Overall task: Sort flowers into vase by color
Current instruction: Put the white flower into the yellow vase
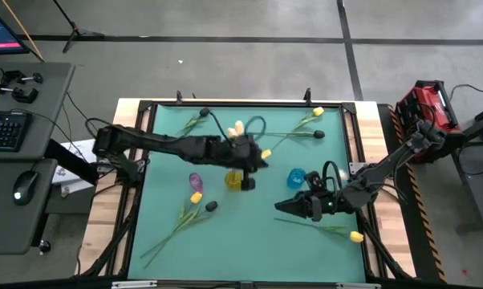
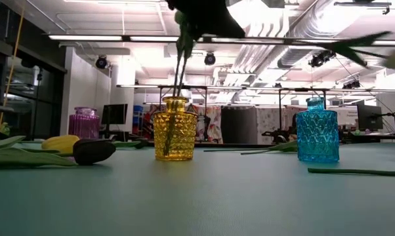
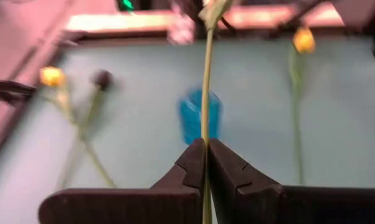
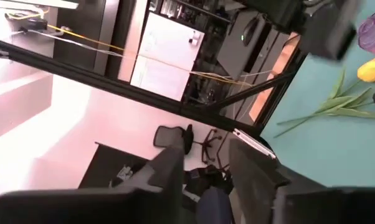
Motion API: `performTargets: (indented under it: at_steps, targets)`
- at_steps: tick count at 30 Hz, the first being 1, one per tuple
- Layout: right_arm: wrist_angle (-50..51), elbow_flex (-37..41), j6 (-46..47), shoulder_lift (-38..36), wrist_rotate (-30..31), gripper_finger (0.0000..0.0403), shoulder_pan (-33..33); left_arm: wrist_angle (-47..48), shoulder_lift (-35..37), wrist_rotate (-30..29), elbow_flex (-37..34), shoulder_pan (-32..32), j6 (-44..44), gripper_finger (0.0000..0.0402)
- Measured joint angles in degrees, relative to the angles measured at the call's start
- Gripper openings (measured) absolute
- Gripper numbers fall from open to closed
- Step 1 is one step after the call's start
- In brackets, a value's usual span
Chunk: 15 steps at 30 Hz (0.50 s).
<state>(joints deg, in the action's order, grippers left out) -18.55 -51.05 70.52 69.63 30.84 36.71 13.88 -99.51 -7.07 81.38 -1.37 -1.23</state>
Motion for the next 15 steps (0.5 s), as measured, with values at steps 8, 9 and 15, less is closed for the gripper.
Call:
performTargets:
  at_steps: [8,9,15]
  targets:
    - [0.42,0.0,-2.75,0.02,-1.02,0.0191,-2.08,-4.9,6.03,-2.62,0.0,3.9,1.67,0.0]
    - [0.41,0.0,-3.57,0.02,-1.0,0.0194,-2.45,-5.78,6.64,-2.63,0.0,4.13,1.67,0.0]
    - [0.21,0.0,-7.48,0.02,-0.86,0.02,-5.15,-10.67,10.14,-2.54,0.0,4.42,1.61,0.0]
